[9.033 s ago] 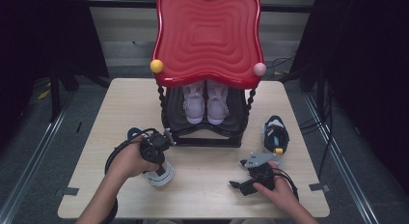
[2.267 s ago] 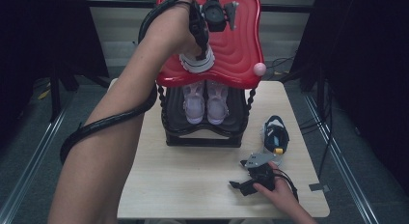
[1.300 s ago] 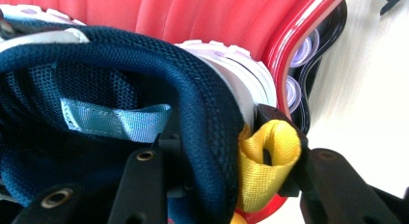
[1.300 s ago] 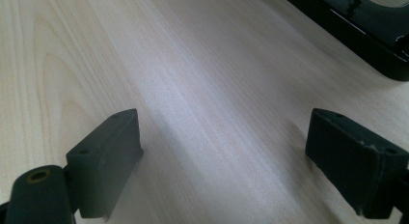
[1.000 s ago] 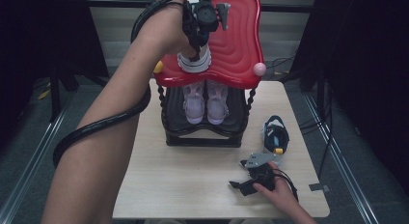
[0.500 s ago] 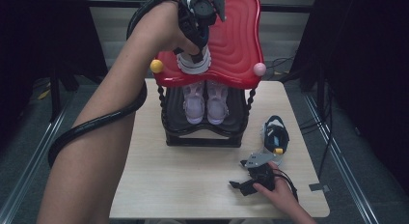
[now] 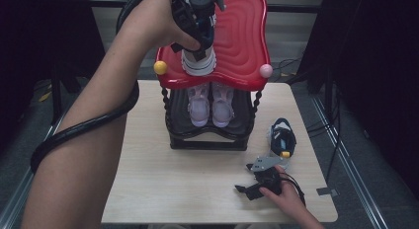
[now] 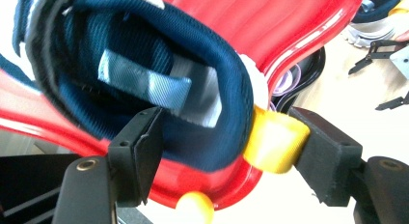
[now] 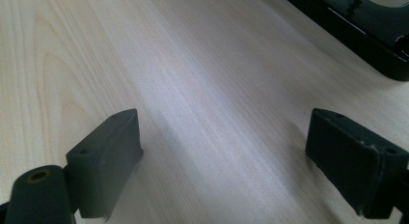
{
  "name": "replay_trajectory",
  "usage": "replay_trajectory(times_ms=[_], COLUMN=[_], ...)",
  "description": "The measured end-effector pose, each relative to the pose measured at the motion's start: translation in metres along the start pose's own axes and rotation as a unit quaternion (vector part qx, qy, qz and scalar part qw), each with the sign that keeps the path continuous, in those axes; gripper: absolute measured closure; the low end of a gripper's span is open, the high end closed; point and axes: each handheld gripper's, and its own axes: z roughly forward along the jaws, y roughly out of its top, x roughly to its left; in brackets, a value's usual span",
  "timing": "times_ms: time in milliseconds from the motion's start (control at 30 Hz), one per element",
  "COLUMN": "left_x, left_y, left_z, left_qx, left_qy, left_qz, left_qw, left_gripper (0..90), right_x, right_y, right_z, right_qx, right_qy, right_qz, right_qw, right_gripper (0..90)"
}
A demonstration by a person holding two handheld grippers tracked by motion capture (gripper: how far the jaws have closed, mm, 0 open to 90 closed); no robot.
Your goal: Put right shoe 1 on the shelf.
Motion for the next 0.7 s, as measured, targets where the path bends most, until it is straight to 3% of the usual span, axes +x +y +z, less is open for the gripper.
replay_trajectory(times_ms=[367,700], left_x=[0.005,0.004], left_y=[-0.021,-0.038], left_z=[-0.013,-0.010], left_qx=[0.022,0.044], left_qy=[-0.022,-0.040], left_qz=[-0.027,-0.046], left_qw=[0.9991,0.9972], left_gripper=[29.1,28.9], right_x=[0.000,0.000], right_y=[0.000,0.000], right_z=[0.000,0.000], right_qx=[0.000,0.000], right_qy=[0.000,0.000], right_qz=[0.000,0.000], right_qw=[1.0000,1.0000], right_gripper=[11.7,11.7])
